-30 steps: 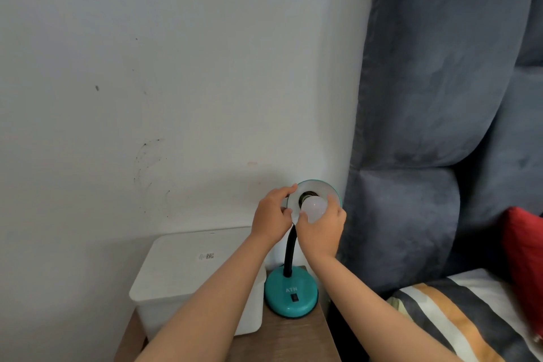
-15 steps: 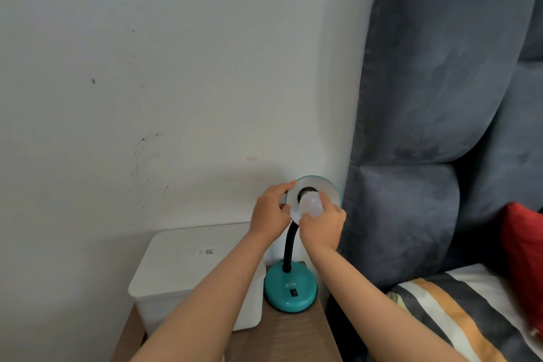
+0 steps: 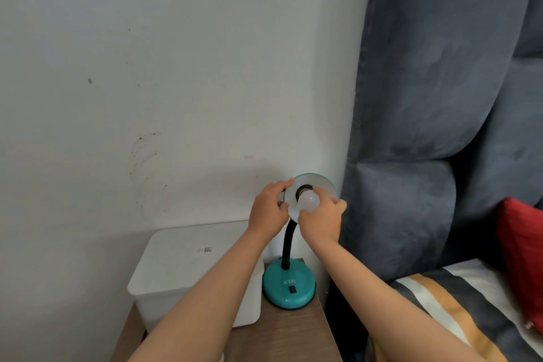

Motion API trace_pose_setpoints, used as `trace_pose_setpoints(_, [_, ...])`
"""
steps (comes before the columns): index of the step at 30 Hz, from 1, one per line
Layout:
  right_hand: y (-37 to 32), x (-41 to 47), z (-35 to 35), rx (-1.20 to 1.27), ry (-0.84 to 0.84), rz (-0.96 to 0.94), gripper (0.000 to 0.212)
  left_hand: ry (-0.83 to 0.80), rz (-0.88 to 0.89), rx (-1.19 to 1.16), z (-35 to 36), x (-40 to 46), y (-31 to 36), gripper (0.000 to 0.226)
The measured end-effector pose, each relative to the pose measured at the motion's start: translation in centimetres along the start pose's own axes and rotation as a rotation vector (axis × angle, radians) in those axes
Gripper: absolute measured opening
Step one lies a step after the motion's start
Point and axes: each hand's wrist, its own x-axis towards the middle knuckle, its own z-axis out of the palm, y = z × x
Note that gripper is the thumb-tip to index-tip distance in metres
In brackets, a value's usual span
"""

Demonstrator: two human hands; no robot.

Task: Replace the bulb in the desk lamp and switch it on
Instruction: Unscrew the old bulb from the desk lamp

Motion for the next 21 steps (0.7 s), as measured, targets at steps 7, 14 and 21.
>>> trace_pose_setpoints(7, [0.4, -1.5, 0.7, 0.233, 0.117, 0.119, 0.07, 0.006, -0.004, 0.014, 0.2, 0.0, 0.0, 0.056])
trace_pose_setpoints(14, [-0.6, 0.0, 0.5, 0.253, 0.107, 0.167, 0.054, -0.001, 0.007, 0.025, 0.3, -0.2, 0.4, 0.055])
trace_pose_setpoints(21, [0.3, -0.6, 0.7, 0.214, 0.111, 0.042, 0.061, 0.0, 0.014, 0.029, 0.4, -0.1, 0.2, 0.056])
